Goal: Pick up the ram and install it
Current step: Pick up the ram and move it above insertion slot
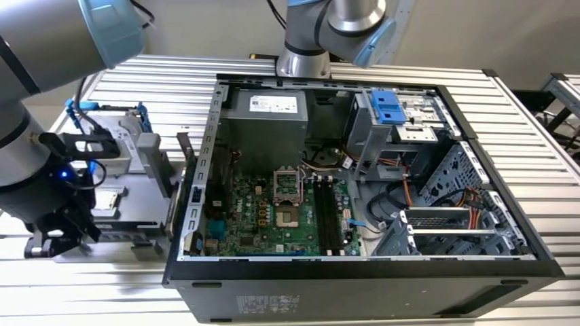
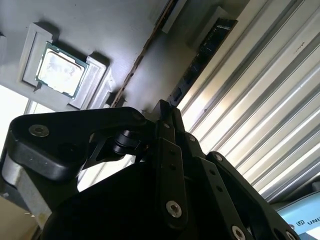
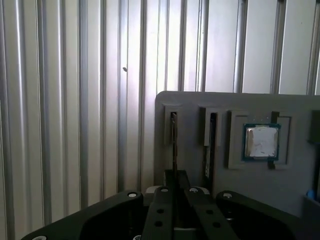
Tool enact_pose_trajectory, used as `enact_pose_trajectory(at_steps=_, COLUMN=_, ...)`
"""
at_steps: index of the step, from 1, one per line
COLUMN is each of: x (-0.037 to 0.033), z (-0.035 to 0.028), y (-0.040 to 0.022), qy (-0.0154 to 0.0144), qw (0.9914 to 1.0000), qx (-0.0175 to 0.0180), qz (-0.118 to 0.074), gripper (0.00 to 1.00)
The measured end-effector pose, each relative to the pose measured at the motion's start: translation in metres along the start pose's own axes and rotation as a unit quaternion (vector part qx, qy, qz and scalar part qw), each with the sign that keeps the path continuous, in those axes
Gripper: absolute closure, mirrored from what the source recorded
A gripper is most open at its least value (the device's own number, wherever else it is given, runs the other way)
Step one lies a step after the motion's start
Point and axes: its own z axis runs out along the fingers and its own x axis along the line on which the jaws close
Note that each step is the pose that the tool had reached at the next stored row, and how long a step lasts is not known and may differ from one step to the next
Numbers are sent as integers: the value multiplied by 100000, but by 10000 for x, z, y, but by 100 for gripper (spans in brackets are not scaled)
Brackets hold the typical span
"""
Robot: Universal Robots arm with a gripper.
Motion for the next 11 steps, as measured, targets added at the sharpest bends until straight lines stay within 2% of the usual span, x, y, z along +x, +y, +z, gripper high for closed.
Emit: enact_pose_trajectory(at_steps=11, x=-3, z=-119, y=0, qy=3, qw=100000, qx=-6, qz=-3, gripper=100)
